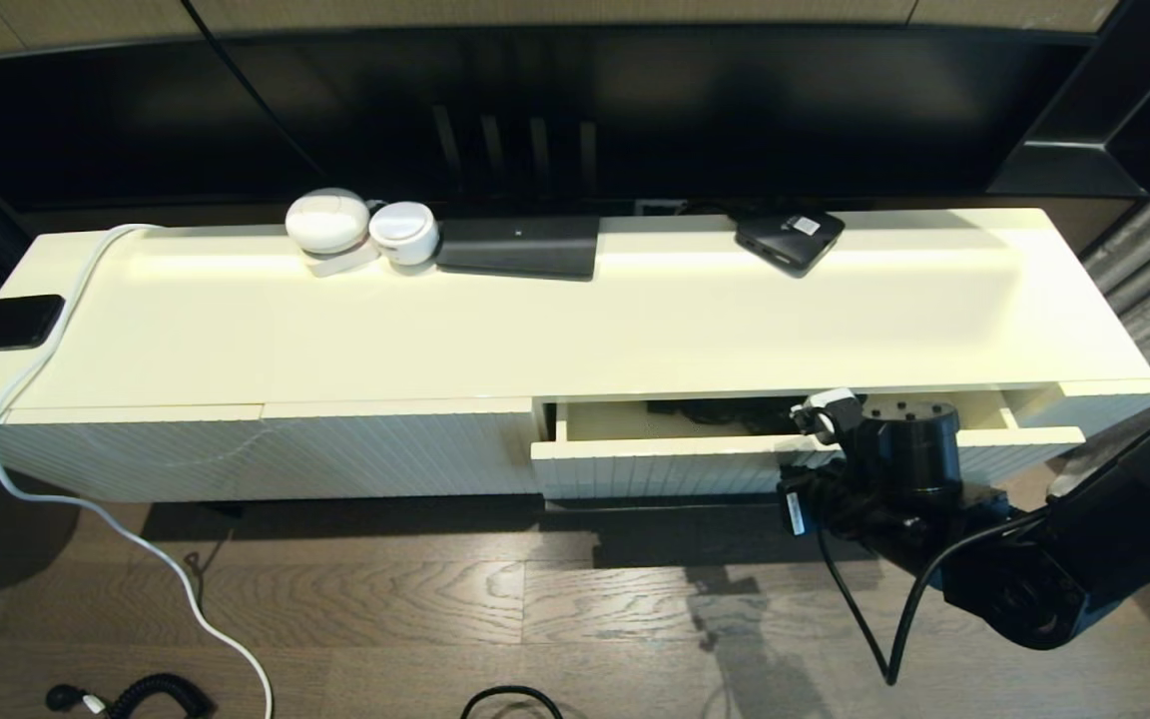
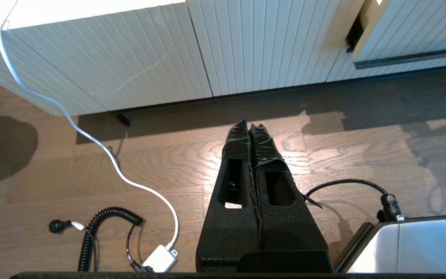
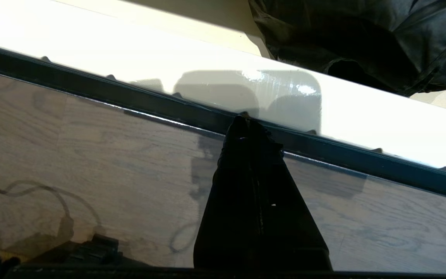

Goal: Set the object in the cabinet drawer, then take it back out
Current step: Close the drawer

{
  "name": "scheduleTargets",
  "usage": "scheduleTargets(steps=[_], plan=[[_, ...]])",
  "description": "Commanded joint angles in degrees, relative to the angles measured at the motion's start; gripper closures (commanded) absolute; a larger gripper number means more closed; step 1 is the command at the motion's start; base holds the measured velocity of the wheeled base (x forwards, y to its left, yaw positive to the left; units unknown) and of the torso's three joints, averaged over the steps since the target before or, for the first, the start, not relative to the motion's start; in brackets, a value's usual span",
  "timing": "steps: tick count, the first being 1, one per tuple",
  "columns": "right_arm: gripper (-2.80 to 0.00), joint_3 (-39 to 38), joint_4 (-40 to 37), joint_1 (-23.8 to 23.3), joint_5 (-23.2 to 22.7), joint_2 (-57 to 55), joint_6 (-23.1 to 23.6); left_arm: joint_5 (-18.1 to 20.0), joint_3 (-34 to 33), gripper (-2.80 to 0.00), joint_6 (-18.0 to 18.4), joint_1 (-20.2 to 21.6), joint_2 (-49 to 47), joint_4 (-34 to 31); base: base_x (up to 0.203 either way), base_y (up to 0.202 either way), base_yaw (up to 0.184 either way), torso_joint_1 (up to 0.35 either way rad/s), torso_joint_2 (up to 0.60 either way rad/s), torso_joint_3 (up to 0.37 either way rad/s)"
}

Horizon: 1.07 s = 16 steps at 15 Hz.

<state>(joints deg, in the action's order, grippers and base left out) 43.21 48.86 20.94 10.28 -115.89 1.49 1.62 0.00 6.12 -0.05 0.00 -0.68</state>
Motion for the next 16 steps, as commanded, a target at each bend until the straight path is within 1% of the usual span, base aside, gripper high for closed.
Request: scheduleTargets(steps=[1, 12, 14, 16], plan=[[0.00, 1.26, 0.36, -0.26, 0.09, -1.16, 0.03, 0.05, 0.01, 0.00, 0.05, 0.05, 0.00, -0.02, 0.000, 0.000, 0.000, 0.000, 0.00, 0.000], [0.00, 6.55, 0.36, -1.62, 1.24, -3.39, 0.18, 0.05, 0.00, 0.00, 0.03, 0.03, 0.00, 0.04, 0.000, 0.000, 0.000, 0.000, 0.00, 0.000], [0.00, 8.95, 0.36, -1.86, 1.32, -4.04, 0.18, 0.05, 0.00, 0.00, 0.03, 0.05, 0.00, 0.07, 0.000, 0.000, 0.000, 0.000, 0.00, 0.000], [0.00, 9.13, 0.36, -1.87, 1.32, -4.18, 0.18, 0.05, 0.00, 0.00, 0.03, -0.04, 0.00, -0.02, 0.000, 0.000, 0.000, 0.000, 0.00, 0.000]])
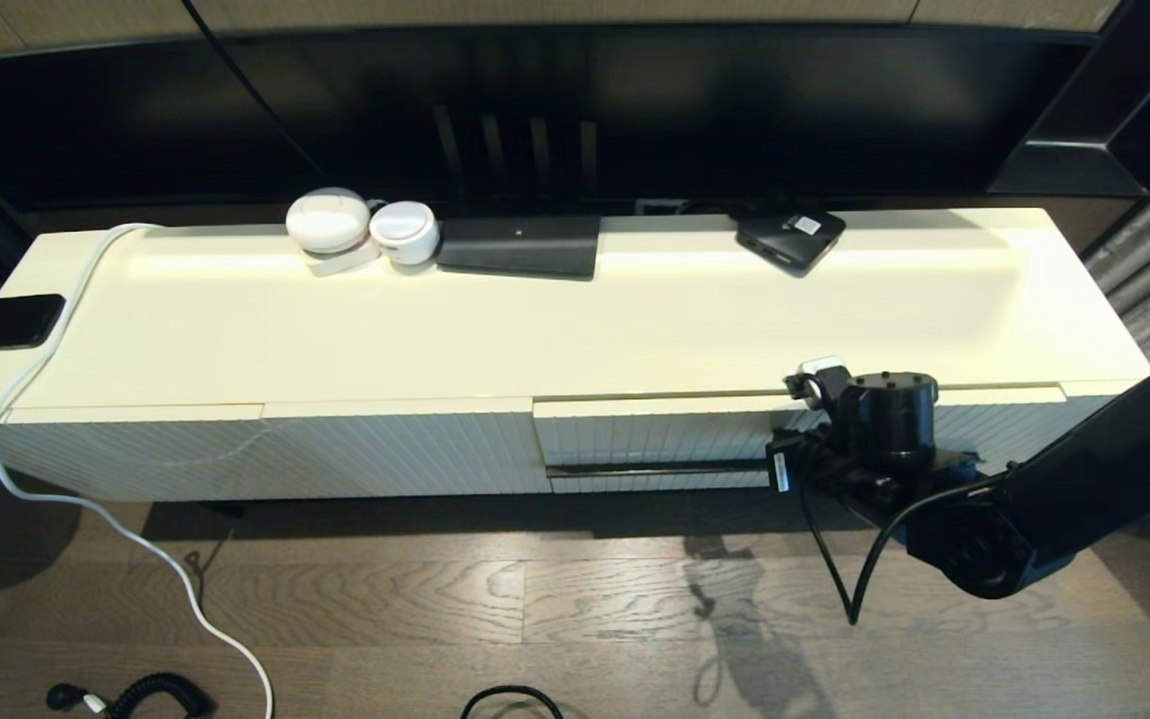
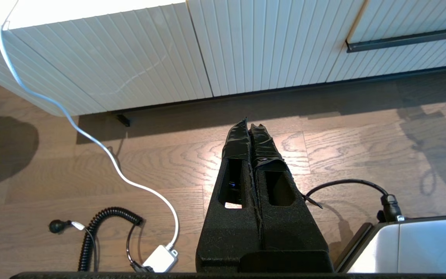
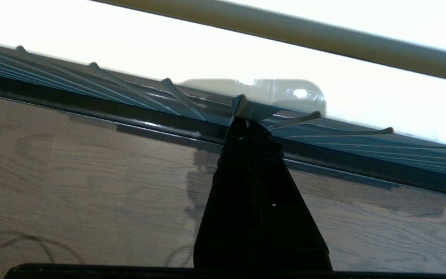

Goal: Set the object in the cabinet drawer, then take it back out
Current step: Close the drawer

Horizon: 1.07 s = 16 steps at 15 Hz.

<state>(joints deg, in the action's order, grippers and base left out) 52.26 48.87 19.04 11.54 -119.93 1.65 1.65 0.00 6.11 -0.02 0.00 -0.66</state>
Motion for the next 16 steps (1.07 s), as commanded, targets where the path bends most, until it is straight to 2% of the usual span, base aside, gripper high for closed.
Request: scheduleTargets(steps=[1, 8, 13, 16], plan=[[0.00, 1.61, 0.35, 0.03, 0.06, -0.78, 0.02, 0.02, 0.00, 0.00, 0.04, -0.06, 0.00, -0.04, 0.000, 0.000, 0.000, 0.000, 0.00, 0.000], [0.00, 3.61, 0.22, -0.32, 0.54, -1.67, 0.02, 0.02, 0.09, 0.00, 0.04, -0.06, 0.00, -0.04, 0.000, 0.000, 0.000, 0.000, 0.00, 0.000], [0.00, -3.79, -4.36, -0.32, -1.39, 6.47, 2.04, 0.02, 0.00, 0.00, 0.04, -0.06, 0.00, -0.04, 0.000, 0.000, 0.000, 0.000, 0.00, 0.000], [0.00, -8.62, -10.92, -0.28, -3.78, 14.90, 3.50, 0.02, 0.00, 0.00, 0.04, -0.06, 0.00, -0.04, 0.000, 0.000, 0.000, 0.000, 0.00, 0.000]])
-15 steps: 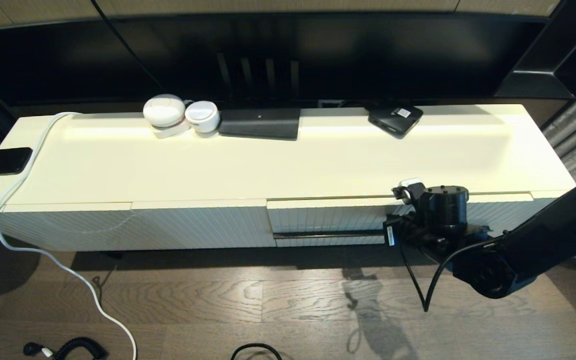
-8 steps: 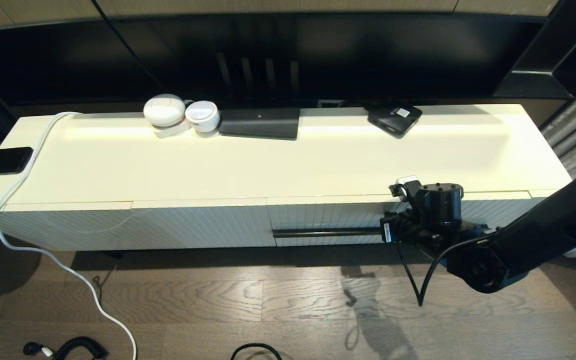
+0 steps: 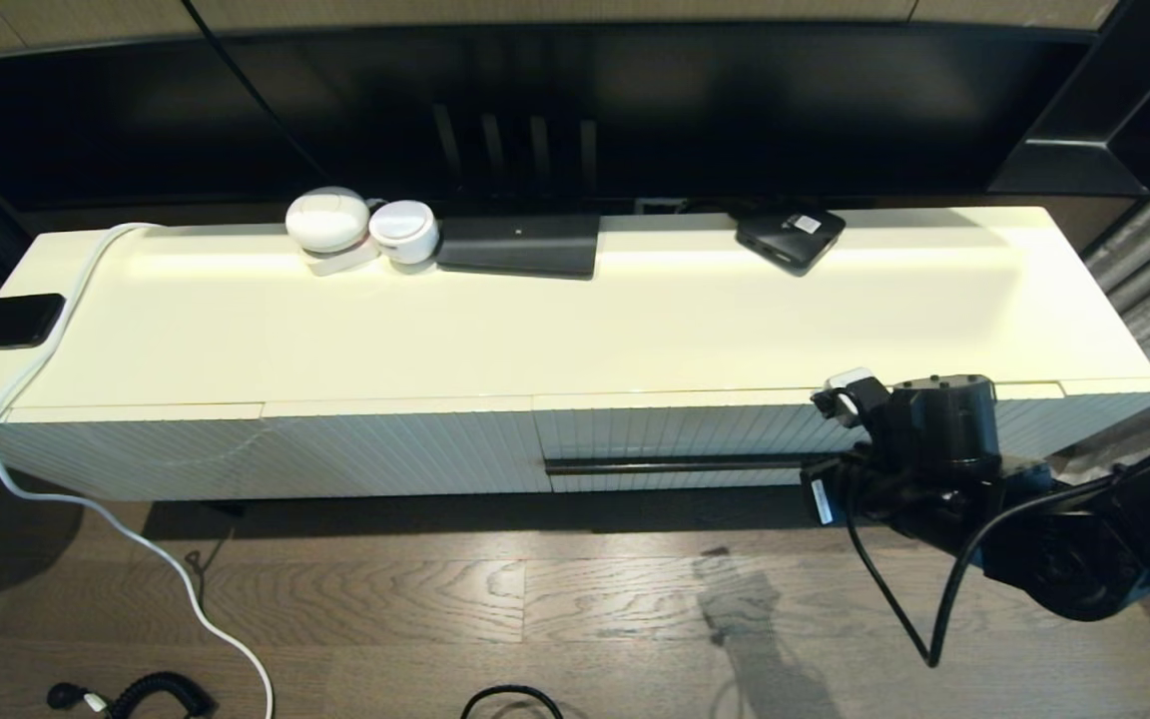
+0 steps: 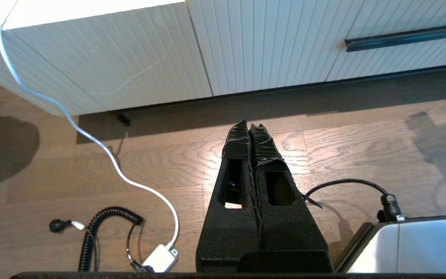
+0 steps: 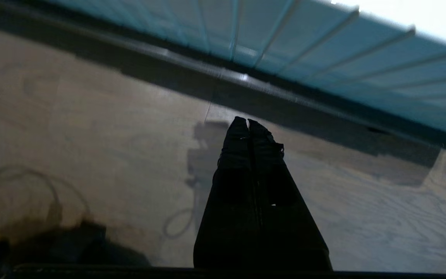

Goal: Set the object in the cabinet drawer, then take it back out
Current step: Open the drawer

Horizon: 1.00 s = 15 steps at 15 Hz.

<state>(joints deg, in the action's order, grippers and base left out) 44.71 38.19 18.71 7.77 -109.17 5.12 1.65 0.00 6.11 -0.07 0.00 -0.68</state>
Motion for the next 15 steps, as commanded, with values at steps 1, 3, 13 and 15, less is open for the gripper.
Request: scheduleTargets(steps=[1, 3, 13, 15], plan=[[0.00, -2.24, -2.29, 0.08, -0.31, 6.41, 0.53, 0.02, 0.00, 0.00, 0.04, -0.01, 0.00, -0.02, 0.000, 0.000, 0.000, 0.000, 0.00, 0.000], [0.00, -3.96, -6.91, 0.15, -0.60, 11.81, 1.90, 0.02, 0.00, 0.00, 0.04, 0.00, 0.00, 0.02, 0.000, 0.000, 0.000, 0.000, 0.00, 0.000], [0.00, -8.50, -57.19, 6.14, -6.91, 53.66, 15.95, 0.02, 0.01, 0.00, 0.04, 0.06, 0.00, -0.02, 0.000, 0.000, 0.000, 0.000, 0.00, 0.000], [0.00, -8.96, -58.91, 6.69, -7.04, 54.32, 18.73, 0.02, 0.00, 0.00, 0.04, -0.01, 0.00, 0.03, 0.000, 0.000, 0.000, 0.000, 0.00, 0.000]])
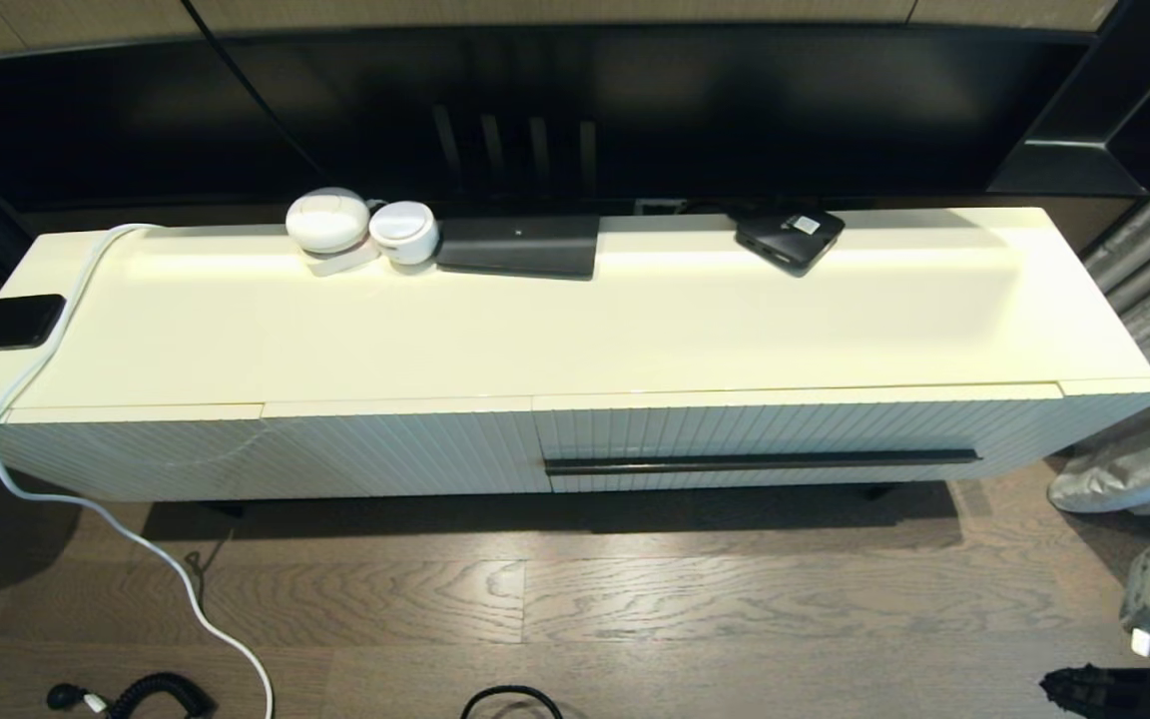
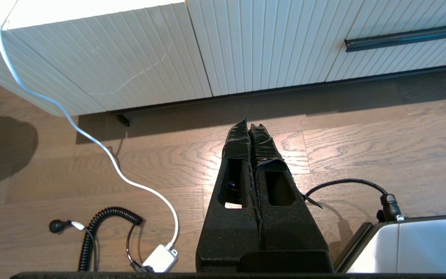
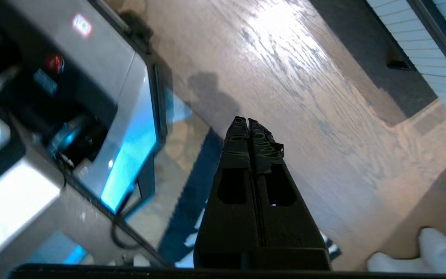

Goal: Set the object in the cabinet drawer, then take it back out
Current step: Open the drawer

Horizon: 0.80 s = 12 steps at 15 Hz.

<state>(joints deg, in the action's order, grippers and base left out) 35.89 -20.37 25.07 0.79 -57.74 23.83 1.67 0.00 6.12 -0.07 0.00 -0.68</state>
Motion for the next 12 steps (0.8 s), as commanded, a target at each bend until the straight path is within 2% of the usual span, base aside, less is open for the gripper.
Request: scheduleTargets(steps=[1, 3, 5, 8, 12], plan=[[0.00, -0.32, -0.15, 0.33, 0.14, 1.75, 2.69, 0.00, 0.09, 0.00, 0.03, -0.01, 0.00, -0.03, 0.000, 0.000, 0.000, 0.000, 0.00, 0.000], [0.00, -0.75, 1.81, 0.38, 0.34, -4.09, 9.81, 0.00, 0.00, 0.00, 0.03, -0.01, 0.00, -0.03, 0.000, 0.000, 0.000, 0.000, 0.00, 0.000], [0.00, -1.48, 8.24, 0.40, 0.43, -11.08, 13.11, 0.00, 0.00, 0.00, 0.03, -0.01, 0.00, -0.03, 0.000, 0.000, 0.000, 0.000, 0.00, 0.000], [0.00, -1.37, 19.86, 0.43, 0.57, -22.18, 14.33, 0.00, 0.00, 0.00, 0.03, -0.01, 0.00, -0.03, 0.000, 0.000, 0.000, 0.000, 0.00, 0.000], [0.00, -1.44, 41.00, 1.32, 1.09, -39.03, 14.99, 0.00, 0.00, 0.00, 0.03, 0.06, 0.00, -0.03, 0.000, 0.000, 0.000, 0.000, 0.00, 0.000]])
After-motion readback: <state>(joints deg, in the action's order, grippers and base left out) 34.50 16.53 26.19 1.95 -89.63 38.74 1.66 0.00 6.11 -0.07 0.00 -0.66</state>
